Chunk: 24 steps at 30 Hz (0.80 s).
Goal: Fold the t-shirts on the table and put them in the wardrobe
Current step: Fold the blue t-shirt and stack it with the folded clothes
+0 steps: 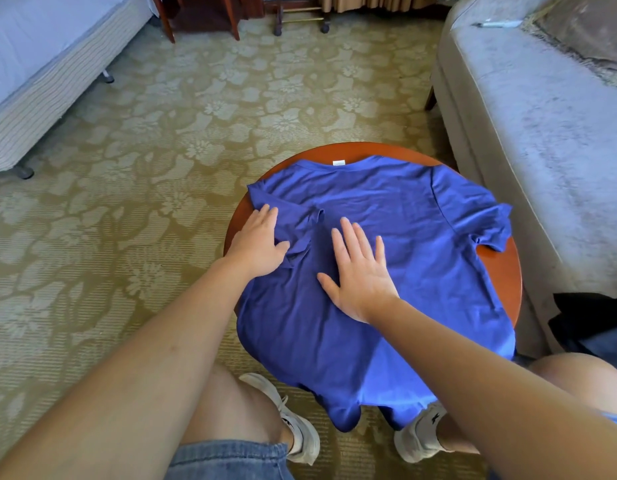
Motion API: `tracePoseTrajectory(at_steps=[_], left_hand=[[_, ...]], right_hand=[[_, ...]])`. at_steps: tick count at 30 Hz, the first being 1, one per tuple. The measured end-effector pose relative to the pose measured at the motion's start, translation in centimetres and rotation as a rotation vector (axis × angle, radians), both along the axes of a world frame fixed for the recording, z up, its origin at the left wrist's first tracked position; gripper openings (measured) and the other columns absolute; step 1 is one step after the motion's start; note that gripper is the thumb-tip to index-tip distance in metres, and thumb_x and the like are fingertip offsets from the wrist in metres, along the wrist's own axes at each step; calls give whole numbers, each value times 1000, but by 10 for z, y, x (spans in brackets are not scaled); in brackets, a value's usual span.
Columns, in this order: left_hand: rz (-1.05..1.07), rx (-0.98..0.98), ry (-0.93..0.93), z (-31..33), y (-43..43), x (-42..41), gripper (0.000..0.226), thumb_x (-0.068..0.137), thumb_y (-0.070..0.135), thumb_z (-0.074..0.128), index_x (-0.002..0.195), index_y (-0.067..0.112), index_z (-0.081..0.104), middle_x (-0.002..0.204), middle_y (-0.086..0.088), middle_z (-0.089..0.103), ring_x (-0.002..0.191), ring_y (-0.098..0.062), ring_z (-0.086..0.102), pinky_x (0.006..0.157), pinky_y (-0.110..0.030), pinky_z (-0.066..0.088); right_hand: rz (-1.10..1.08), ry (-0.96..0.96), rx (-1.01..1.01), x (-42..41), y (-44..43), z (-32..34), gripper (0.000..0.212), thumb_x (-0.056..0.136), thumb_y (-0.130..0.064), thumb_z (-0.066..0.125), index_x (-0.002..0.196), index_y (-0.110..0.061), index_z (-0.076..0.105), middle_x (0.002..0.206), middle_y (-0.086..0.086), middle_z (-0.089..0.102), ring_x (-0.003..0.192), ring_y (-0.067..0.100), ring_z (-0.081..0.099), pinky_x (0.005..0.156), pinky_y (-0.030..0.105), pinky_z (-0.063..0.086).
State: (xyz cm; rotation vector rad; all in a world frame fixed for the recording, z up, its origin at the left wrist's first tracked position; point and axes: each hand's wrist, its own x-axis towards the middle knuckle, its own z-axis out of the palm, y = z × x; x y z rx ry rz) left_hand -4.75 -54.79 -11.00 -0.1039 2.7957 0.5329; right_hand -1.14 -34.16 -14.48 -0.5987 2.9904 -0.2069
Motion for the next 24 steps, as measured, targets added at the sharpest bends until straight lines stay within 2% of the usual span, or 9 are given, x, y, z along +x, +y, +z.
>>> tracePoseTrajectory(at_steps=[2, 4, 7, 9, 11, 14, 16, 21, 24], left_hand=[[20, -36, -42, -5, -5, -4, 80, 98, 42, 49, 156, 18, -1, 164, 4, -10, 150, -15, -9, 121, -46, 9], [24, -80, -66, -9, -9, -6, 81, 96, 50, 47, 156, 22, 0, 163, 6, -11, 150, -16, -11, 121, -49, 5], [76, -67, -56, -12, -14, -12, 71, 96, 50, 45, 155, 24, 15, 164, 7, -9, 150, -16, -10, 121, -47, 5], [132, -44, -24, -13, -17, -19, 59, 98, 48, 43, 149, 24, 27, 164, 6, -6, 150, -16, -8, 120, -48, 7], [155, -61, -13, -14, -19, -24, 55, 99, 51, 39, 145, 22, 30, 164, 5, -6, 150, -17, -7, 120, -50, 6], [136, -138, -46, -21, -17, -27, 76, 98, 61, 28, 155, 19, 3, 163, 6, -14, 150, -18, -13, 120, -52, 1], [117, -200, -51, -26, -17, -28, 80, 96, 66, 18, 155, 19, -10, 162, 6, -19, 149, -19, -16, 120, -53, 0], [98, -281, -84, -22, -21, -31, 81, 94, 69, 10, 155, 20, -10, 161, 5, -21, 149, -21, -17, 118, -57, -2], [103, -325, -107, -14, -16, -28, 82, 94, 69, 9, 155, 17, -9, 161, 2, -22, 148, -23, -20, 118, -57, -5]], right_hand=[[99, 48, -45, -5, -8, 5, 74, 98, -42, 39, 156, -11, 5, 164, 5, -8, 151, 25, -5, 119, 57, 7], [193, 43, -50, -15, -20, 10, 69, 98, -37, 38, 156, -14, 8, 164, 2, -4, 151, 24, -4, 119, 56, 5], [234, -89, 25, -26, -34, 8, 64, 102, -47, 25, 156, -21, 4, 164, -3, -6, 150, 21, -7, 119, 52, -2], [218, -114, 63, -27, -36, 1, 64, 102, -52, 18, 156, -23, 2, 164, -4, -8, 150, 21, -9, 120, 51, -4], [210, -109, 70, -26, -36, -1, 64, 101, -53, 16, 156, -23, 1, 164, -4, -10, 150, 20, -10, 120, 51, -5], [194, -107, 57, -27, -39, -1, 66, 101, -55, 17, 156, -24, 2, 164, -1, -11, 150, 20, -11, 120, 51, -5], [185, -114, 56, -30, -41, -2, 67, 100, -56, 17, 156, -23, 2, 164, -1, -11, 150, 20, -11, 120, 51, -5], [210, -182, 86, -38, -42, 3, 67, 100, -57, 19, 156, -24, -1, 163, -3, -14, 150, 18, -13, 120, 51, -6], [161, -237, 15, -41, -29, 14, 66, 101, -55, 23, 156, -25, 3, 164, -4, -9, 150, 16, -9, 120, 50, -5]])
